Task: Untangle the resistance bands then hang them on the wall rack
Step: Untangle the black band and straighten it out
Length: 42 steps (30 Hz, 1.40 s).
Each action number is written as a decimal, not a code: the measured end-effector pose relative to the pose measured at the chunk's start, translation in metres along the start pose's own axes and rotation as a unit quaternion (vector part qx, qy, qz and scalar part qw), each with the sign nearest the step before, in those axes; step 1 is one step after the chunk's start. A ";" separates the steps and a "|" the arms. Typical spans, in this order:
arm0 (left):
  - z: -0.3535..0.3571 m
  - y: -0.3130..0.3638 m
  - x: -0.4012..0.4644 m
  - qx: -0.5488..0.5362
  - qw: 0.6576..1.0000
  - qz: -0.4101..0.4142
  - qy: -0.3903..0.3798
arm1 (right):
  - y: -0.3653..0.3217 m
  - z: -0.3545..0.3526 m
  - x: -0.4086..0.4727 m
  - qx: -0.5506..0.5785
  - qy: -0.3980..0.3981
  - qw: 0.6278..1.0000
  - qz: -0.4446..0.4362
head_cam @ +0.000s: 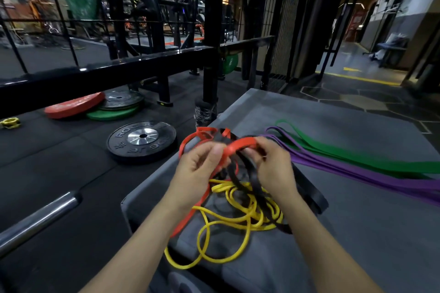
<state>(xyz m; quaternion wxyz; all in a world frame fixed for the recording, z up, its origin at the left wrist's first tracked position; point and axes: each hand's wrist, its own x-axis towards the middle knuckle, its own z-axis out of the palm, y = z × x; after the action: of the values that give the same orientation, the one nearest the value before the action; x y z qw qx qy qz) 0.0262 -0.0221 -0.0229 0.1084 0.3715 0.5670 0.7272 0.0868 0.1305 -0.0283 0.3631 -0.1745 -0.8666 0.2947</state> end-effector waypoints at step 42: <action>0.011 0.011 0.076 0.293 0.956 0.020 -0.008 | -0.067 -0.063 0.065 -0.129 -0.186 0.966 -0.128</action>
<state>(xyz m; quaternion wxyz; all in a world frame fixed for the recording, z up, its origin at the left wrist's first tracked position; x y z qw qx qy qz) -0.0164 0.0266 0.0193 -0.0149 0.4041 0.7468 0.5281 0.0835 0.1371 0.0842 0.2051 -0.0496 -0.9646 0.1584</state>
